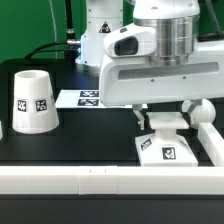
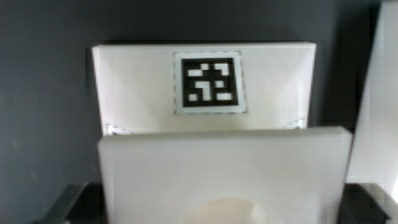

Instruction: Assemble lamp

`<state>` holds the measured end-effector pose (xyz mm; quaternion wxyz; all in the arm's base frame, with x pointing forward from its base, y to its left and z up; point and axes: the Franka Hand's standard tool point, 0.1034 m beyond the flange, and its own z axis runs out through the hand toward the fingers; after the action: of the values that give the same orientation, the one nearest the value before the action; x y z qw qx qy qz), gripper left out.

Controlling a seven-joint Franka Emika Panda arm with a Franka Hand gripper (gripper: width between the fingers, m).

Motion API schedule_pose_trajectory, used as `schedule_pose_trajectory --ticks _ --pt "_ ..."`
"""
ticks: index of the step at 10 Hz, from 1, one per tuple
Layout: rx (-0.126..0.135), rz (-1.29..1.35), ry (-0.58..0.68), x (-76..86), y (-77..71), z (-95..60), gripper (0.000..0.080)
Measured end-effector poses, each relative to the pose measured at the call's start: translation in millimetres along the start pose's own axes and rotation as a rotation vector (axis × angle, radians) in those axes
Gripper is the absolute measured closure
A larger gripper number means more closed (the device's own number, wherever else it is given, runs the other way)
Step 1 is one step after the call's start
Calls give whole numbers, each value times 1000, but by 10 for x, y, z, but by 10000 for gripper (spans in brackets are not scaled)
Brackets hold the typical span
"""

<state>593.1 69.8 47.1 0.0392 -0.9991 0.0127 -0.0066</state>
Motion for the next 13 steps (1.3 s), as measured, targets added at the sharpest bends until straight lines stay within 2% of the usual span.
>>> schedule_pose_trajectory --ticks 2,3,10,12,13 --pt "9 10 36 278 -169 8 265" --pt "10 7 40 343 -207 11 265" --pt "7 18 23 366 -211 10 265" --pt "8 17 23 365 -212 11 122" --pt "7 17 25 359 -211 10 106"
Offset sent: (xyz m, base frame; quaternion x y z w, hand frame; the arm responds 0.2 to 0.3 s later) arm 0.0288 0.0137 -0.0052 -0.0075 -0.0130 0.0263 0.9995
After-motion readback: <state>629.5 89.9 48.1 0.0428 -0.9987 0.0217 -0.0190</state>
